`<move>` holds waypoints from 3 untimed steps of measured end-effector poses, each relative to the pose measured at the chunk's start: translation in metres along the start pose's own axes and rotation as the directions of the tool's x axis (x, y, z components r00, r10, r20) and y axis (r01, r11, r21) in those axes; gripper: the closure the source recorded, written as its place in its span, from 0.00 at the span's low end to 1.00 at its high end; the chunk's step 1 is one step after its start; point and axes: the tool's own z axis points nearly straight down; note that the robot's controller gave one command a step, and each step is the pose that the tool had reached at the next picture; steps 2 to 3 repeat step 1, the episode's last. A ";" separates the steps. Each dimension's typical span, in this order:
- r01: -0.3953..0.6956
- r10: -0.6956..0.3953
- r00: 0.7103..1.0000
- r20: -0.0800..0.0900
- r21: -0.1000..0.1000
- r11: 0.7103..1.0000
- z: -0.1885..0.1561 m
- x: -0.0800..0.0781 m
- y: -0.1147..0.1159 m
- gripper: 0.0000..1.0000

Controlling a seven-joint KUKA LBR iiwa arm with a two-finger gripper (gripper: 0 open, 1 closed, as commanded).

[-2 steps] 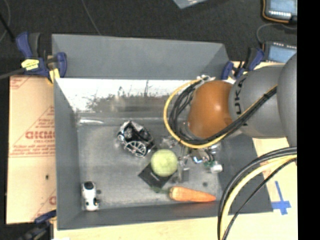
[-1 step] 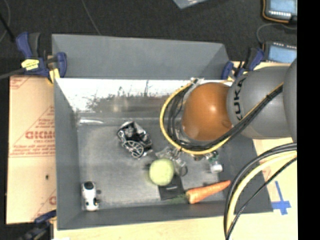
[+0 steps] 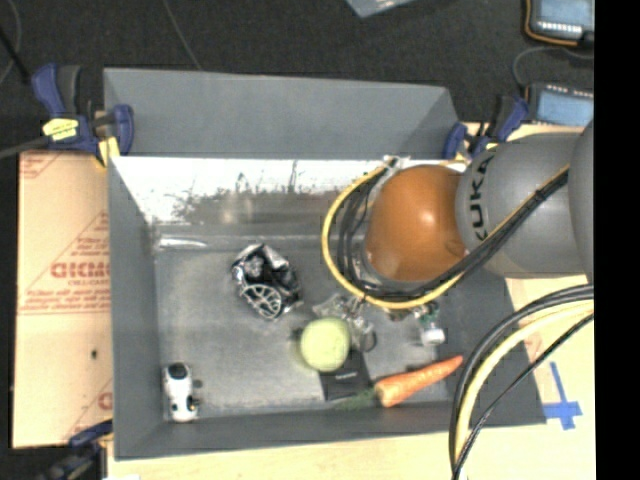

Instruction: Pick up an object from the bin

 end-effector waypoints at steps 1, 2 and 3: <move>-0.002 0.002 1.000 -0.007 -0.006 1.000 -0.040 0.002 0.003 1.00; -0.002 0.002 1.000 -0.007 -0.006 1.000 -0.040 0.002 0.003 1.00; -0.002 0.002 1.000 -0.007 -0.006 1.000 -0.040 0.002 0.003 1.00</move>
Offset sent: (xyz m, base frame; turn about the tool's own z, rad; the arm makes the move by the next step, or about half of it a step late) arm 0.0073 0.0124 0.1284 0.0150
